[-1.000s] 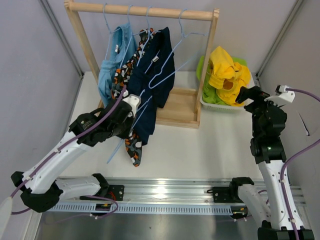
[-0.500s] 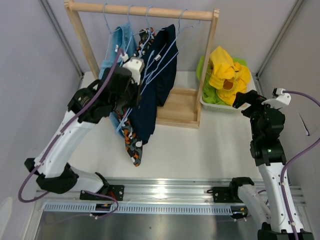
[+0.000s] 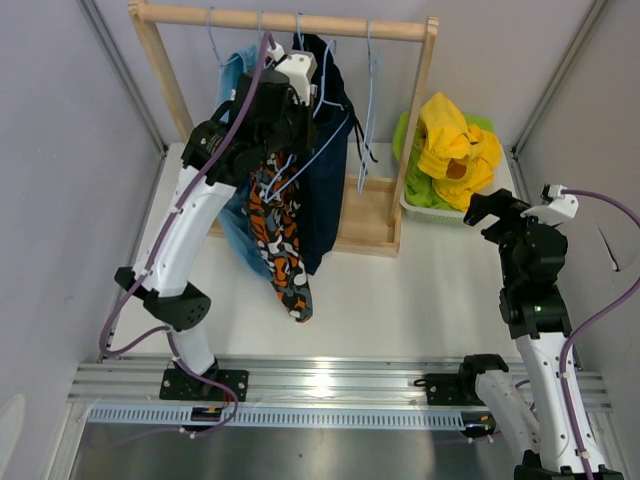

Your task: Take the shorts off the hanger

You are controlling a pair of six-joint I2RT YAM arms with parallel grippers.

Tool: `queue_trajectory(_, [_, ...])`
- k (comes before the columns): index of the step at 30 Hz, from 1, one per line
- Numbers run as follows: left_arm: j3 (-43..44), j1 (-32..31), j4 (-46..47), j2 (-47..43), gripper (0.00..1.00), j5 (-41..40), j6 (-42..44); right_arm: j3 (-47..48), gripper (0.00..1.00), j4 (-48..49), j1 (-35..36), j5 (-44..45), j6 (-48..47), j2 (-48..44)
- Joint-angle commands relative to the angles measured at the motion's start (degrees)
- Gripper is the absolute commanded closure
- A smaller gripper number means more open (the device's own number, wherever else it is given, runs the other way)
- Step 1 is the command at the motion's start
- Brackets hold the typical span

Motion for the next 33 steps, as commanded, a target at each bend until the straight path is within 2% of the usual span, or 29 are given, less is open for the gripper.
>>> queue_trajectory(1, [2.42,1.15,8.63,1.16,1.0,2.64,-1.58,-0.26,0.01,0.83,0.47,-0.37,-1.16,-0.97])
queue_trajectory(8, [0.49,-1.04,8.2,-2.68,1.0,10.88,-3.88,-1.06,0.01,1.88,0.91,-0.19,-1.24,-0.71])
queue_trajectory(13, [-7.51,-5.08,3.98,-8.23,1.0,14.6,-2.99,-1.14,0.01,1.97,0.99,-0.11,-1.16,-0.8])
queue_trajectory(17, [-8.83,-6.32,0.03,-10.87,1.0,12.84,-3.51,-1.14,0.01,1.97,0.99,-0.28,-0.98,-0.71])
queue_trajectory(23, [-3.83,-7.02,-6.39,-11.14,1.0,10.64,-5.62,-0.44,0.01,0.66,0.99,-0.02,-1.07,-1.5])
queue_trajectory(25, [-5.22,-8.07,-7.19,-11.84,1.0,9.94,-5.63,-0.44,0.01,0.3,0.99,0.07,-1.07,-1.76])
queue_trajectory(29, [-16.19,-8.87,-1.58,-17.8,1.0,3.2,-5.63,-0.97,0.01,0.48,1.17,0.25,-0.98,-2.38])
queue_trajectory(32, [-16.66,-8.87,0.28,-17.65,1.0,-2.43,-5.19,-0.88,0.01,0.3,1.17,0.07,-0.72,-2.12])
queue_trajectory(33, [-14.39,-8.78,0.63,-16.86,1.0,-3.5,-4.93,-0.97,0.01,0.22,1.17,0.07,-0.63,-2.11])
